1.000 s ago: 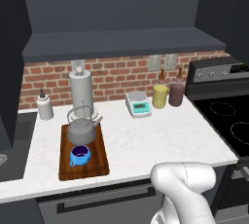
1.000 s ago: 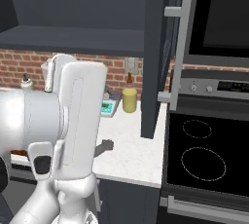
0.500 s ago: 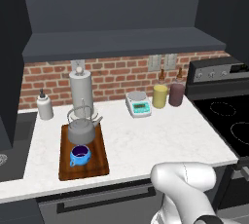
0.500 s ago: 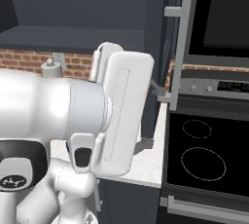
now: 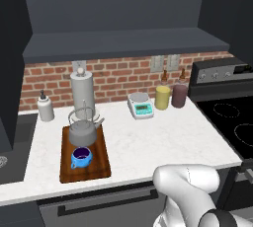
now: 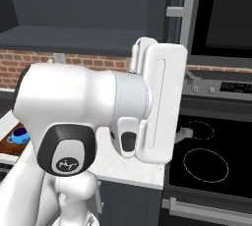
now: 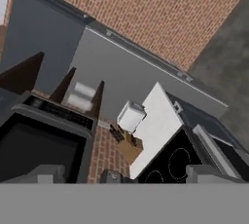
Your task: Pick the kettle from the counter and place it on the tray. Then pick the mug from the cabinet and place it on the tray. Then close the cabinet doors.
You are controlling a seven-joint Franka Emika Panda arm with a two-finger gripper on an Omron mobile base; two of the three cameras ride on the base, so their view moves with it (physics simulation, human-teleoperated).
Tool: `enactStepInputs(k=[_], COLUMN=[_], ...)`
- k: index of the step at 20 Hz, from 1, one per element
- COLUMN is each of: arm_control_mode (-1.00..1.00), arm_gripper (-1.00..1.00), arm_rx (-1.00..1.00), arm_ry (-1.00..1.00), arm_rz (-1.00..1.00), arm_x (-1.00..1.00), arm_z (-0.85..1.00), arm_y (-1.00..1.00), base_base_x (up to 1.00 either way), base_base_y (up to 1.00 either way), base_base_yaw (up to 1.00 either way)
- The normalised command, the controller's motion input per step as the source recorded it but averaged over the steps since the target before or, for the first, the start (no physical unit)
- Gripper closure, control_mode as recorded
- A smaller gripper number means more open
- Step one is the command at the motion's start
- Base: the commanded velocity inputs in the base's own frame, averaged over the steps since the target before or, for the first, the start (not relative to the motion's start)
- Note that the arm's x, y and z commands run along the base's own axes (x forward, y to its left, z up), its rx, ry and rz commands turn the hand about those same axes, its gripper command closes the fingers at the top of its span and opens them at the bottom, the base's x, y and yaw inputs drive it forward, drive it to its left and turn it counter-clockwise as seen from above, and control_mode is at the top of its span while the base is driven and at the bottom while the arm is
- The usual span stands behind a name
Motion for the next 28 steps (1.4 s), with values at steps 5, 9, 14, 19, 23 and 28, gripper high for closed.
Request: enactStepInputs(k=[5,9,14,19,23,28], arm_control_mode=[-1.00,-1.00,-1.00,-1.00,-1.00,-1.00], arm_gripper=[-1.00,-1.00,-1.00,-1.00,-1.00,-1.00], arm_rx=[-0.14,-0.11,-0.07,-0.06,-0.07,-0.08], arm_ry=[0.13,0.02,0.00,0.01,0.02,0.03], arm_rz=[0.00,0.00,0.00,0.01,0.04,0.03], arm_x=[0.44,0.41,0.45,0.55,0.58,0.58], arm_z=[-0.03,-0.02,0.00,-0.02,-0.07,-0.09], arm_y=[-0.18,0.04,0.07,0.21,0.39,0.54], base_base_x=[0.00,0.00,0.00,0.00,0.00,0.00], base_base_y=[0.00,0.00,0.00,0.00,0.00,0.00], base_base_yaw=[0.00,0.00,0.00,0.00,0.00,0.00])
